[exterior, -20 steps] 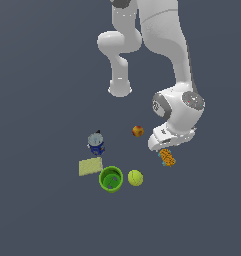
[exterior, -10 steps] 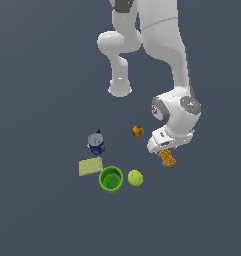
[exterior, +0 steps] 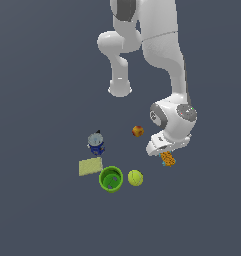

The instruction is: Pick up a designated object from a clutter of objects.

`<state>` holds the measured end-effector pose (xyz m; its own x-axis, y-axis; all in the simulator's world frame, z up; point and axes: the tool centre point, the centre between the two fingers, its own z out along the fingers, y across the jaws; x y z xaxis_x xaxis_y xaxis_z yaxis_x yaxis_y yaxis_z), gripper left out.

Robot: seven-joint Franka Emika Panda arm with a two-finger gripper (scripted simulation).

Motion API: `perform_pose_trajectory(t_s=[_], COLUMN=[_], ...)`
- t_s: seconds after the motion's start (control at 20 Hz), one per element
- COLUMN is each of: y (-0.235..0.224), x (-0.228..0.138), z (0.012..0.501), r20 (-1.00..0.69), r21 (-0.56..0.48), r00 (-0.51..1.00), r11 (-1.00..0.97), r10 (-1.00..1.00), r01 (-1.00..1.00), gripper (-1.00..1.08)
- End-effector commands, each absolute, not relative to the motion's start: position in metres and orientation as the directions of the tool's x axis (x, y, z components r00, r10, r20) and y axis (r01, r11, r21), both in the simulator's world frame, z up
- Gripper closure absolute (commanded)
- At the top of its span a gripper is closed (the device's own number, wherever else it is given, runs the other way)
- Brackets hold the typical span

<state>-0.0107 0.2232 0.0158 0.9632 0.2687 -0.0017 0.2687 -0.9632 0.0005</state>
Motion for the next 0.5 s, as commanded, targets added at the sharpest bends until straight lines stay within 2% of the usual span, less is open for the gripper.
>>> perform_pose_trajectory(t_s=[0.0,0.45], y=[0.2233,0.2236], x=[-0.0101,-0.0108], z=[0.0149,0.0160], r20=[-0.001,-0.001], r21=[0.000,0.000], r00=[0.963,0.963], r11=[-0.963,-0.963], r10=[0.269,0.269], r01=[0.269,0.269], gripper=[1.08,1.08])
